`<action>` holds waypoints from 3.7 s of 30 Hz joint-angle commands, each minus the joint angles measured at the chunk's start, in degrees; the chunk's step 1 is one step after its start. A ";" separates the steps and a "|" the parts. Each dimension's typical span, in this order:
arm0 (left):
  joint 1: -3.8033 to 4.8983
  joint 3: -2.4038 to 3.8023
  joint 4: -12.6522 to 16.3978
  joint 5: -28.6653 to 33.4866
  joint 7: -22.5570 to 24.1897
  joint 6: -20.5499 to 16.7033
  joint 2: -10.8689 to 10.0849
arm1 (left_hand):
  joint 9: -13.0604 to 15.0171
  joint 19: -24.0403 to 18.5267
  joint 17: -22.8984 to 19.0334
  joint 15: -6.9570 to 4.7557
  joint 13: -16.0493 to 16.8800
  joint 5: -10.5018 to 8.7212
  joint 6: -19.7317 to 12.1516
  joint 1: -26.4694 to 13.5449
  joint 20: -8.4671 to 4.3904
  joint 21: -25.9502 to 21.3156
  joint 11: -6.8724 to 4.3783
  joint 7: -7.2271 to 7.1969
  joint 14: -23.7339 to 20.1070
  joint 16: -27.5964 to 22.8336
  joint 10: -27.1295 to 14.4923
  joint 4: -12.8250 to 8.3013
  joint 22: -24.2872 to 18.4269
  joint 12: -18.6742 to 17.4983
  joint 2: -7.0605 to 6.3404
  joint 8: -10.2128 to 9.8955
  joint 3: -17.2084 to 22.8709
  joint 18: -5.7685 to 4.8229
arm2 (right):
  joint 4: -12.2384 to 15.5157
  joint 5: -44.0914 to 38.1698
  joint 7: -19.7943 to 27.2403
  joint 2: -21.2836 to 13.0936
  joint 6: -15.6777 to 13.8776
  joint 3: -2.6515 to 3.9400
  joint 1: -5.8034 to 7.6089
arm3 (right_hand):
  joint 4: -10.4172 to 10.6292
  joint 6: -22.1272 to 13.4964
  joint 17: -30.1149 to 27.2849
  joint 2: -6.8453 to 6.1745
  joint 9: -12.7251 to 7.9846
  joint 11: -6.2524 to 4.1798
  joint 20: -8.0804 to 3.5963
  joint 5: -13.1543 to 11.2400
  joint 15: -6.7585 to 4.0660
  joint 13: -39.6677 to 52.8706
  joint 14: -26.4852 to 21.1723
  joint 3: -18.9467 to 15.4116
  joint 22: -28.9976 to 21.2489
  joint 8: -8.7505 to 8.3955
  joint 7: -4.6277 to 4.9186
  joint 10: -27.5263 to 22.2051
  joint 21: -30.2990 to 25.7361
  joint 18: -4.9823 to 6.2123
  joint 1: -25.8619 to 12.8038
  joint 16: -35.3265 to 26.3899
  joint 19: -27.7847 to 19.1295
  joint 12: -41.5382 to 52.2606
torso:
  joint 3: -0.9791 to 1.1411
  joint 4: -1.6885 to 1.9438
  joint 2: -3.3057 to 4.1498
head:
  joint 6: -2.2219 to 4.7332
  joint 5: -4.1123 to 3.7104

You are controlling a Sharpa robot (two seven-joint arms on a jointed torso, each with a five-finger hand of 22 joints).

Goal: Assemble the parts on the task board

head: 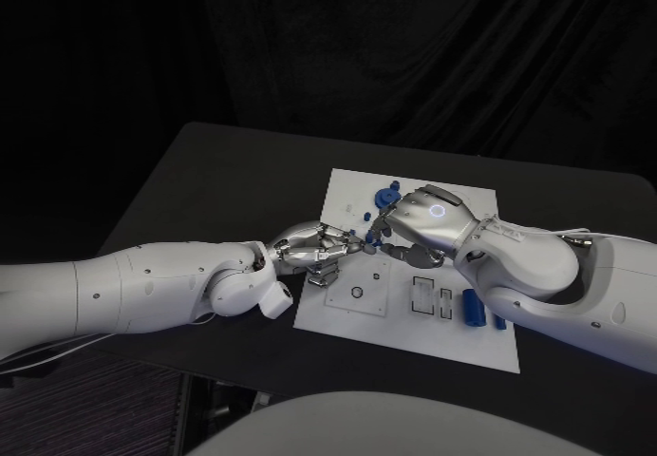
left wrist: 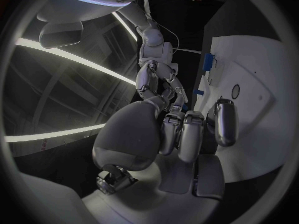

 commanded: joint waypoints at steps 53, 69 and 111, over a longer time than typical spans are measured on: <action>-0.05 0.04 -1.64 -0.16 -0.96 2.05 0.30 | 0.82 -3.39 15.07 0.17 15.06 -0.96 1.87 -0.95 0.36 -2.09 0.71 0.12 6.15 0.15 6.15 0.52 5.80 0.14 -0.36 1.33 -0.12 0.36 | 1.33 2.92 3.03 -0.39 -2.26 0.04 -0.17 | 0.01 -0.25 -0.65 0.29 0.20 0.15 -0.24 0.48 -0.35 0.30 -0.06 0.58 6.86 -0.59 0.28 0.17 -0.43 -0.87 -0.21 -0.36 0.23 -0.33 | 0.01 0.11 -0.07 | -0.01 0.32; -0.05 0.04 -1.78 -0.16 -1.99 2.11 0.15 | 0.90 -4.55 15.07 0.22 15.06 -1.77 1.63 -1.26 0.45 -2.89 0.71 0.11 6.15 0.15 6.15 0.92 5.32 0.14 -0.36 1.42 -0.42 0.60 | 1.83 2.92 3.07 -0.67 -3.18 0.04 -0.17 | 0.02 -0.33 -0.55 0.30 0.21 0.18 -0.26 0.56 -0.34 0.35 -0.04 0.63 6.90 -0.66 0.34 0.13 -0.25 -0.91 -0.18 -0.30 0.29 -0.37 | 0.00 0.04 -0.05 | -0.01 0.24; -0.06 0.04 -0.40 -0.16 3.74 -2.38 -2.55 | 1.35 -5.43 15.07 0.02 15.06 1.03 1.89 1.00 0.32 -3.79 0.46 -0.14 6.15 0.15 6.15 -1.47 5.03 0.14 -0.81 2.18 0.63 0.78 | -0.63 4.53 2.52 -0.68 1.04 0.03 -2.42 | -0.10 -0.55 -0.45 0.37 0.29 0.35 -0.35 0.66 -0.29 0.54 -0.02 0.90 6.84 -0.88 0.46 -0.20 -0.56 -0.87 0.14 -0.24 0.18 -0.57 | 0.00 0.11 -0.05 | -0.01 0.51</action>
